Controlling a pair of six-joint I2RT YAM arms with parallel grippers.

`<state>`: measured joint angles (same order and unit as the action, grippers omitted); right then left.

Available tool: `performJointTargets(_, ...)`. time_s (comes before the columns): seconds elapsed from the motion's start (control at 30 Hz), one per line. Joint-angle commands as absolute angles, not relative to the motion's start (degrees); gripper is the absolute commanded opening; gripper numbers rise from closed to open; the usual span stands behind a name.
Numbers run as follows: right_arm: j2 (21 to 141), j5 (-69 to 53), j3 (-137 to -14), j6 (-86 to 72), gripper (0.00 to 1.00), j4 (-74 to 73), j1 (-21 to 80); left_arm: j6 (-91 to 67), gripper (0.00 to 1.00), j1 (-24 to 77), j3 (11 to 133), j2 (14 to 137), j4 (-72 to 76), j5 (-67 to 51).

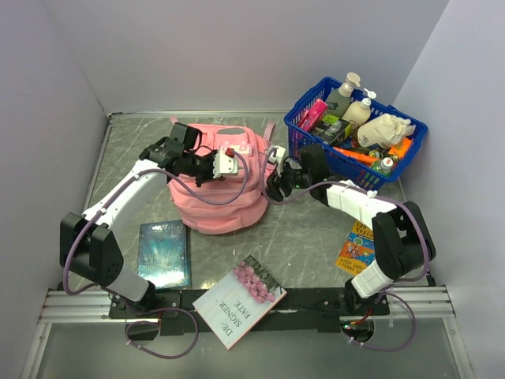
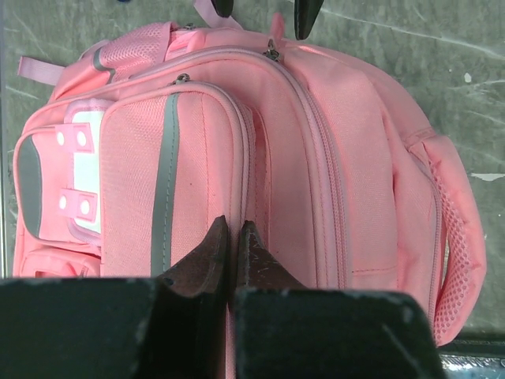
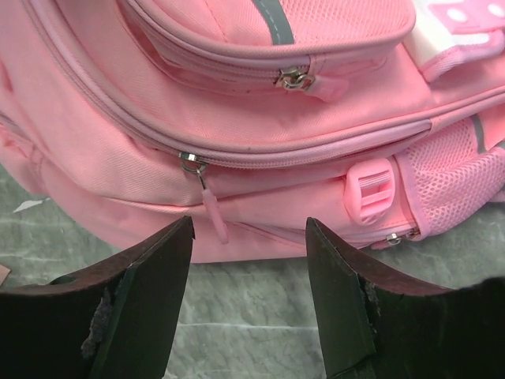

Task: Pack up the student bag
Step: Zip the student bag at the center of the board.

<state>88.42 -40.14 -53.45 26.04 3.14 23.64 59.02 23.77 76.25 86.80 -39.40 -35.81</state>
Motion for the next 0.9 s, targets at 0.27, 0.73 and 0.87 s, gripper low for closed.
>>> performJointTargets(0.27, 90.5, -39.2, -56.7, 25.7, 0.45, 4.0, 26.2, 61.7, 0.01, 25.3, 80.4, 82.4, -39.8, -41.9)
performJointTargets(0.73, 89.5, -35.6, -58.9, 20.5, 0.0, 0.3, 23.1, 72.1, 0.01, 26.0, 79.6, 77.9, -48.5, -42.6)
performJointTargets(0.87, 91.0, -33.1, -61.8, 18.2, 0.0, -3.3, 20.7, 73.8, 0.01, 27.9, 77.4, 75.4, -50.2, -43.1)
